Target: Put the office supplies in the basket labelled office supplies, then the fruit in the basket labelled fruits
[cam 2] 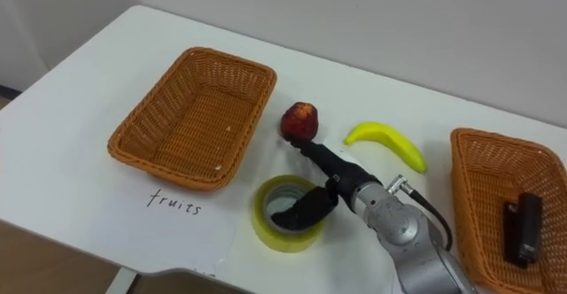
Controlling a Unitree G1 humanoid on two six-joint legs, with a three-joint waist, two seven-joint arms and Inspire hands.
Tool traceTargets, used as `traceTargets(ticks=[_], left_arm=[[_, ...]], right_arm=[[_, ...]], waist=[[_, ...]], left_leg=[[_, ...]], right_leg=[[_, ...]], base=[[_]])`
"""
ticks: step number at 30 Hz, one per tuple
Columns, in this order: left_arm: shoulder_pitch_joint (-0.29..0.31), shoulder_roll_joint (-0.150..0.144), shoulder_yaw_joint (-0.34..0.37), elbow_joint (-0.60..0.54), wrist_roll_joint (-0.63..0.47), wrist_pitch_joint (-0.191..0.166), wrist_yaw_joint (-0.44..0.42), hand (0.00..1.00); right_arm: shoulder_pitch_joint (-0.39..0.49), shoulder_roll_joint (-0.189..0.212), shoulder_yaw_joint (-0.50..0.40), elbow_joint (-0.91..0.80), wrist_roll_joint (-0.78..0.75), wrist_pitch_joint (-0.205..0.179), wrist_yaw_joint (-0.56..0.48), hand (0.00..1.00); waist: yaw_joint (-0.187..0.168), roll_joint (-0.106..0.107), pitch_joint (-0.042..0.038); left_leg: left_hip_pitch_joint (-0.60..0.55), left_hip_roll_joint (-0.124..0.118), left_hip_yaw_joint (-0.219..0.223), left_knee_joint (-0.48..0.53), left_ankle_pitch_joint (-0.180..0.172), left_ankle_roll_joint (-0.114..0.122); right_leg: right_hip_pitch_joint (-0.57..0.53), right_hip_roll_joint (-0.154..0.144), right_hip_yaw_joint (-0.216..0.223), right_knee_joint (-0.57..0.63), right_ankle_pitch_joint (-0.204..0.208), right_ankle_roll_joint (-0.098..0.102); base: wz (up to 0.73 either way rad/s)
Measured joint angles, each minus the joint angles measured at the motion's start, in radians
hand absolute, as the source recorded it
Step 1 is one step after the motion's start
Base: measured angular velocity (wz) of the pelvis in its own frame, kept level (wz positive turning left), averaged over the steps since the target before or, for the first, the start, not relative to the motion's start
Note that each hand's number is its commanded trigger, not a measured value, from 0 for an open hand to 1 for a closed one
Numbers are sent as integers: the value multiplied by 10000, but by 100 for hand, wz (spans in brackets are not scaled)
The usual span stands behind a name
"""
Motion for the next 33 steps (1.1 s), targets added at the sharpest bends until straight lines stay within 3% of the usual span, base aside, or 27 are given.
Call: traceTargets(ticks=[17,27,33], left_arm=[[-95,34,21,-80,-13,42,-45,0],[-257,353,30,-92,-131,44,-394,0],[-360,366,36,41,-120,53,-402,0]], right_arm=[[-205,-75,-3,-96,-1169,152,1009,0],[-219,-218,-11,-241,-1806,231,1730,0],[-236,-218,-18,-220,-2086,268,1868,0]], waist=[[0,16,-20],[-9,-59,-82],[4,-54,-81]], left_leg=[[-6,-3,-39,64,1,-1],[-49,-21,-219,119,0,-2],[-51,-32,-259,149,-2,-2]], right_leg=[[18,4,-16,1,5,-8],[82,-2,-174,1,6,-10],[115,-9,-222,0,7,-10]], base=[[0],[4],[2]])
